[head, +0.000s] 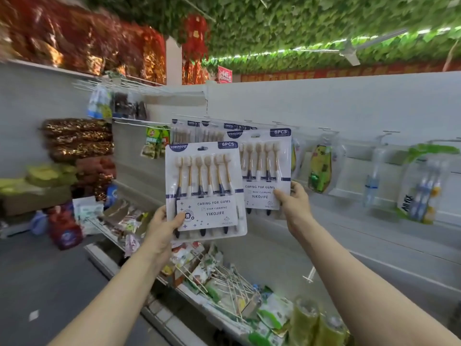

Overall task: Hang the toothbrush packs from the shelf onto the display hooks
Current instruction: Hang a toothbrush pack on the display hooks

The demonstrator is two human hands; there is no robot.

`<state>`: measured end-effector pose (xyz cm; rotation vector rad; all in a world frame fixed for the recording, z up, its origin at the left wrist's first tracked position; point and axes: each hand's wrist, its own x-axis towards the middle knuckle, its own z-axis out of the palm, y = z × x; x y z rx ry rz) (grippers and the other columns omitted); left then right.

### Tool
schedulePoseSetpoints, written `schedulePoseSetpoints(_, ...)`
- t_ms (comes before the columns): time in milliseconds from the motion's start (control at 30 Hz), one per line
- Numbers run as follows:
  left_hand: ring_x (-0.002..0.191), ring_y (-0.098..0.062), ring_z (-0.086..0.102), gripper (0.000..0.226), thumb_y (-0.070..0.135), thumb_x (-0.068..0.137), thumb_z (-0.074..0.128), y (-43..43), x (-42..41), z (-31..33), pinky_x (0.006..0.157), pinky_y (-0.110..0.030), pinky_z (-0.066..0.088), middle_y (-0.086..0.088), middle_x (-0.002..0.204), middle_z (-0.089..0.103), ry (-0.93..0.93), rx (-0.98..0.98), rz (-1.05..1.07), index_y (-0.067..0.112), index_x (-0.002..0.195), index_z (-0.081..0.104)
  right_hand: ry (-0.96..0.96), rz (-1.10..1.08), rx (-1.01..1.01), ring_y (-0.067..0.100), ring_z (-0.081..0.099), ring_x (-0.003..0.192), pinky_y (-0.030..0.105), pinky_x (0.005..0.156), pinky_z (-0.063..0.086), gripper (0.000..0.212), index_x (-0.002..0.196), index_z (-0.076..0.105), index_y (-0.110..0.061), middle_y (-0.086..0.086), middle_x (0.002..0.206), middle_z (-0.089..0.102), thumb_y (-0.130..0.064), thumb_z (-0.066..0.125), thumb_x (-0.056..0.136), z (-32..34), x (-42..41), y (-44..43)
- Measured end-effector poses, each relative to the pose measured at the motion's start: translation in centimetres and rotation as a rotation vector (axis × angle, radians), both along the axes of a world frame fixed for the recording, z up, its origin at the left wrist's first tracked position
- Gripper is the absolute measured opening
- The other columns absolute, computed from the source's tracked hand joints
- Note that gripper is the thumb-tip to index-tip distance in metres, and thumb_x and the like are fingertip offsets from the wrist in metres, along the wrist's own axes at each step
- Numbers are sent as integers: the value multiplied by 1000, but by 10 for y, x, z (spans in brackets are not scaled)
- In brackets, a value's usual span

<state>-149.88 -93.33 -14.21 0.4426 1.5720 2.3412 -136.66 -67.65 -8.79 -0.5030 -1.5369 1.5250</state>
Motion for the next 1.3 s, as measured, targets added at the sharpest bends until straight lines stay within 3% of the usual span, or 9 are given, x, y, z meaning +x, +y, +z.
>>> schedulePoseSetpoints(200, 101, -28, 67, 23, 5, 93, 62, -7, -105, 19, 87, -47, 53, -13, 113, 70, 19, 24, 76, 17, 113, 58, -9, 78, -6, 14, 65, 86, 25, 65, 56, 27, 117, 51, -14, 4, 103, 65, -4, 61, 94, 9, -120, -2)
schedulePoseSetpoints(333, 111, -32, 64, 22, 6, 92, 65, 3, -174, 27, 102, -55, 46, -11, 114, 71, 60, 5, 89, 21, 108, 60, -33, 75, 15, 19, 66, 92, 39, 82, 58, 27, 116, 52, -14, 6, 107, 66, -6, 62, 93, 12, -192, 8)
schedulePoseSetpoints(533, 77, -15, 72, 22, 3, 95, 59, 26, -245, 39, 56, -29, 56, -5, 98, 73, 58, 43, 87, 21, 108, 58, -36, 38, 1, 22, 66, 97, 40, 87, 57, 29, 117, 52, -14, 8, 111, 66, -6, 63, 92, 11, -267, 31)
schedulePoseSetpoints(667, 89, -21, 69, 22, 3, 94, 60, 38, -284, 41, 72, -37, 53, -9, 106, 71, 48, 65, 52, 21, 106, 58, -4, 2, -25, 15, 66, 88, 26, 69, 54, 27, 117, 52, -12, 4, 103, 66, -5, 62, 93, 12, -297, 38)
schedulePoseSetpoints(867, 101, -29, 65, 23, 2, 92, 63, 50, -343, 38, 101, -53, 47, -12, 111, 71, 96, 72, -44, 20, 105, 59, 30, -90, -8, 14, 65, 88, 25, 68, 52, 26, 117, 53, -12, 4, 104, 66, -4, 61, 93, 5, -330, 43)
schedulePoseSetpoints(1000, 103, -29, 65, 25, 2, 91, 64, 54, -380, 36, 102, -51, 46, -12, 113, 70, 82, 45, -133, 20, 107, 58, 17, -147, -26, 17, 65, 93, 27, 71, 53, 29, 120, 52, -13, 4, 107, 66, -5, 61, 94, -2, -346, 37)
schedulePoseSetpoints(1100, 93, -22, 65, 25, 1, 91, 63, 58, -406, 39, 90, -41, 50, -9, 108, 70, 107, 48, -166, 21, 104, 59, -3, -210, -7, 19, 65, 93, 29, 77, 54, 28, 118, 54, -13, 6, 108, 67, -3, 61, 93, 1, -355, 37)
schedulePoseSetpoints(1167, 89, -18, 65, 25, -1, 91, 62, 60, -418, 39, 80, -36, 50, -6, 103, 70, 119, 65, -187, 21, 102, 58, -13, -242, 1, 14, 65, 89, 24, 73, 53, 26, 116, 55, -14, 3, 105, 68, -3, 61, 93, 0, -358, 36)
schedulePoseSetpoints(1300, 90, -19, 65, 24, -1, 91, 62, 57, -439, 31, 82, -36, 51, -5, 102, 70, 104, 60, -251, 20, 104, 58, -16, -274, -15, 9, 65, 86, 20, 66, 50, 26, 117, 56, -13, 2, 105, 68, -4, 62, 94, -2, -365, 29)
